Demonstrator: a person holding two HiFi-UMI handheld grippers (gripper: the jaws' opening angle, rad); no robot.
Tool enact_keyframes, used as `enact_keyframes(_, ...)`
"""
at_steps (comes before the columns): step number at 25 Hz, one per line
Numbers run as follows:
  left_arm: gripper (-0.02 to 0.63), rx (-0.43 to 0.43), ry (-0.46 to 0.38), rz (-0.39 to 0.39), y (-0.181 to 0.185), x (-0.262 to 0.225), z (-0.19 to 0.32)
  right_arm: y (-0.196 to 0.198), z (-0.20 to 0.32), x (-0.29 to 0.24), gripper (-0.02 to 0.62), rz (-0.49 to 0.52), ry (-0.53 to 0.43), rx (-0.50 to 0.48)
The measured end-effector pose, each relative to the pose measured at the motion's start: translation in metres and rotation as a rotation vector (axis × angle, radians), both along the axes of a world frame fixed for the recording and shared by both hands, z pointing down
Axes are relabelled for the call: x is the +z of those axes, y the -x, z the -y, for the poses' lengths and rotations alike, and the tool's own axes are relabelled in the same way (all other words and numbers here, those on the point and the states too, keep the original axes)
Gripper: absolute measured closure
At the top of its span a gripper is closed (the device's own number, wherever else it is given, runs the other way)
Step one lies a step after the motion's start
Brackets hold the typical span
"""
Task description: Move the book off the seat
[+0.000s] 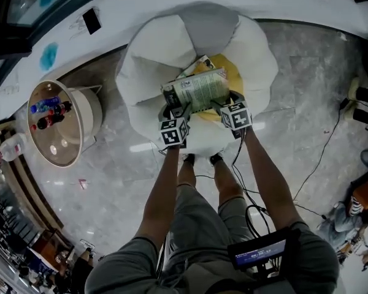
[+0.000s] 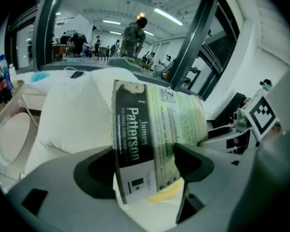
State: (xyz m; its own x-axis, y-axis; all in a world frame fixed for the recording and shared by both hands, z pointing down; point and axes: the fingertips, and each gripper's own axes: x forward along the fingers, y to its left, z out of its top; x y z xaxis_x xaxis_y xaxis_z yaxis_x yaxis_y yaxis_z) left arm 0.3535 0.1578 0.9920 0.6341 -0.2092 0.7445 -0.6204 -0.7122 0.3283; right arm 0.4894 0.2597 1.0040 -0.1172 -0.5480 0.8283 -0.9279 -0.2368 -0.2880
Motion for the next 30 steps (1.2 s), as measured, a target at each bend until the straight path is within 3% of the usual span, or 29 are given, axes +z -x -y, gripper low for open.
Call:
enact_keyframes(5, 0.224, 0.004, -0.082, -0.046, 0.000, -0.101, 0.008, 0.000, 0.009, -0.100, 0.245, -0.054, -0.057, 0.022)
enact_keyframes(14, 0.225, -0.032, -0.272, -0.183, -0.011, -0.298, 0.063, -0.017, 0.072, -0.297, 0.245, -0.188, -0.258, -0.005)
enact_keyframes(23, 0.231, 0.019, -0.404, -0.294, 0.000, -0.481, 0.053, -0.004, 0.056, -0.481, 0.245, -0.281, -0.385, 0.040)
enact_keyframes(30, 0.236, 0.110, -0.523, -0.384, -0.028, -0.593, 0.036, -0.025, 0.030, -0.588, 0.245, -0.353, -0.480, 0.114)
